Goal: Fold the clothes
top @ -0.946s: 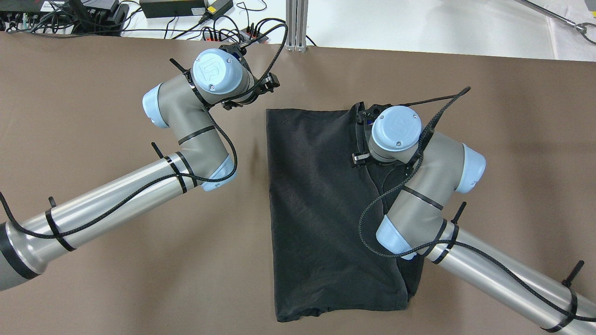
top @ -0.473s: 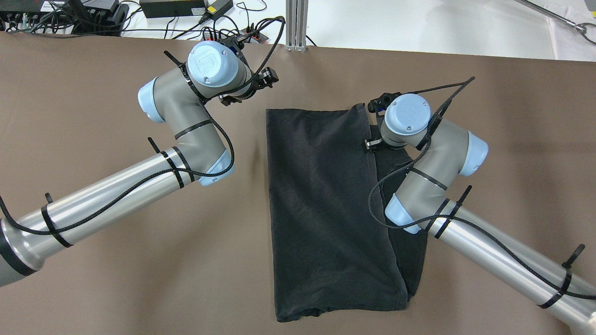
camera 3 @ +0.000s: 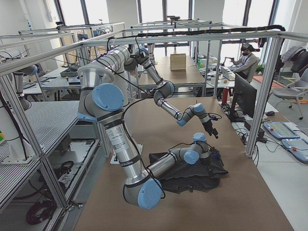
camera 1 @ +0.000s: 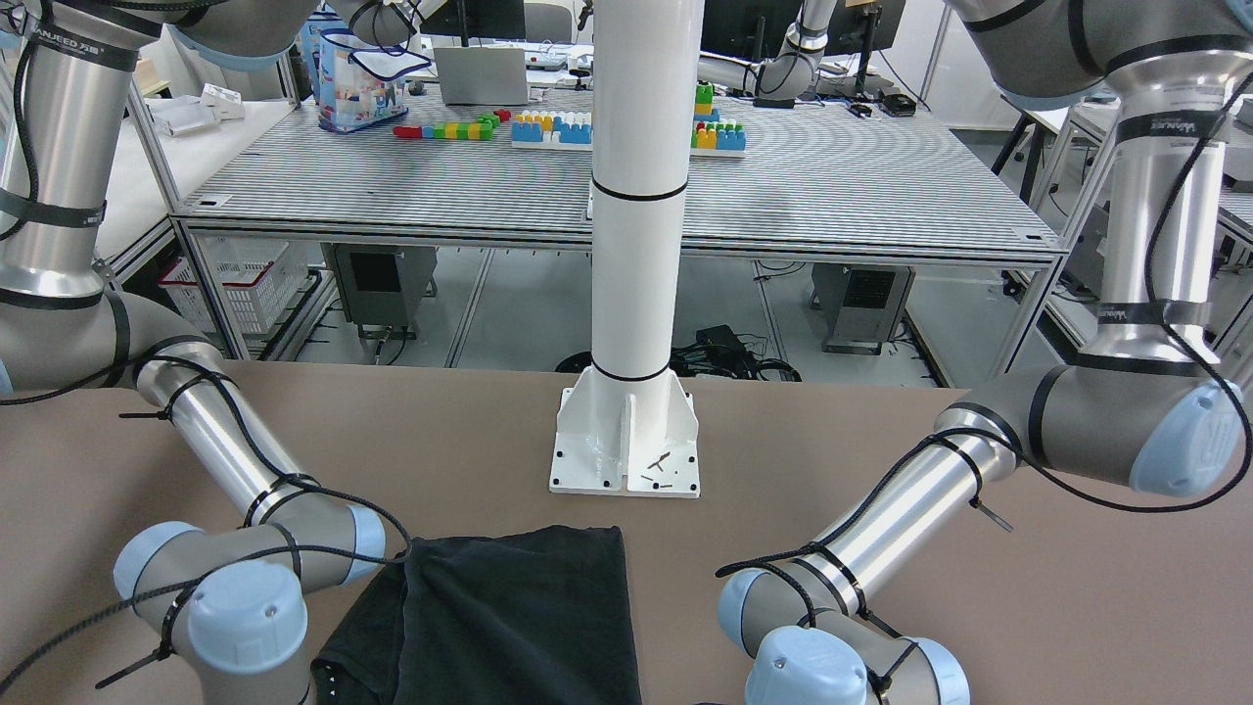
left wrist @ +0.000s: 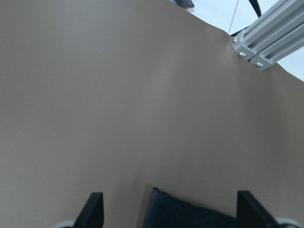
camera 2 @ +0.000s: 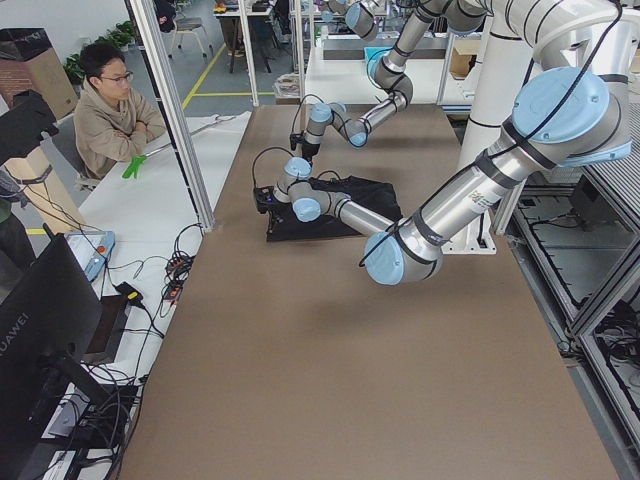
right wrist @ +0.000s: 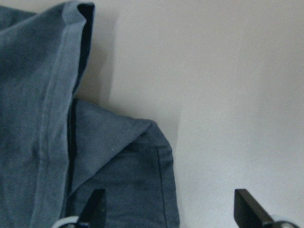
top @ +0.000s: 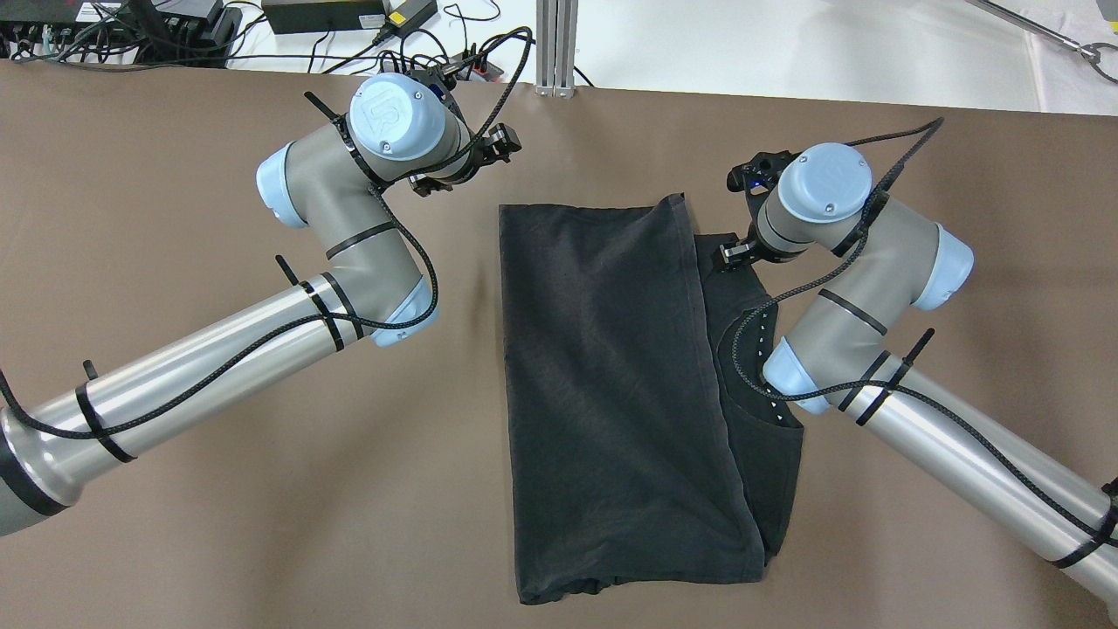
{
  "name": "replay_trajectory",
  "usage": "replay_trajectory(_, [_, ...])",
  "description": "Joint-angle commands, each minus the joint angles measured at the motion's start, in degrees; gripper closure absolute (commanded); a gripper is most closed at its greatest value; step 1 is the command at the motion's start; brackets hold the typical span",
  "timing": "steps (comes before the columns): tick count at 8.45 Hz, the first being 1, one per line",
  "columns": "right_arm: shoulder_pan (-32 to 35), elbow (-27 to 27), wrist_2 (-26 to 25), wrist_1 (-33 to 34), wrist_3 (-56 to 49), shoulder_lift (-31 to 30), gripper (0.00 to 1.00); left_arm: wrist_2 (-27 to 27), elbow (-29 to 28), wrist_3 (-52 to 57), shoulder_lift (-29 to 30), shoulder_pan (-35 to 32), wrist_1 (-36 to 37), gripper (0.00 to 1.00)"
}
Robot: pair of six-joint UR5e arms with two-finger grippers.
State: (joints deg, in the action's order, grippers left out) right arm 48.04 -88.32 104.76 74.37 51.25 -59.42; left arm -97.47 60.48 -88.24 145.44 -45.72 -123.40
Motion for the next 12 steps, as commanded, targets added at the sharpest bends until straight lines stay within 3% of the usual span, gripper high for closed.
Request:
replay_trajectory(1, [-9.16, -15.61, -0.95, -0.10, 28.79, -9.71, 0.05, 0.00, 0.95, 0.00, -0.41, 0.01, 0.00, 0.00])
replay_trajectory(4, [-17.07, -30.74, -5.59, -0.62, 49.76, -23.42, 0.08, 0.17, 1.22, 0.00, -0.85, -0.07, 0.00, 0.00])
replay_trajectory(6, [-27.33, -32.26, -17.25, -0.62, 64.26, -26.69, 0.20, 0.44, 3.14, -0.09, -2.43, 0.01, 0.00, 0.00])
replay_trajectory(7, [-31.38, -32.79, -19.83, -0.62, 66.67, -28.62, 0.24, 0.53, 3.24, -0.09, -2.52, 0.01, 0.00, 0.00])
replay_trajectory(9, [-35.54, -32.70, -20.12, -0.71, 66.78, -31.62, 0.30, 0.70, 3.85, -0.09, -2.53, 0.01, 1.22, 0.00])
replay_trajectory(12, [-38.98, -31.04, -22.93, -0.80, 66.53, -31.72, 0.34, 0.70, 10.00, -0.09, -4.54, 0.10, 6.76, 0.00])
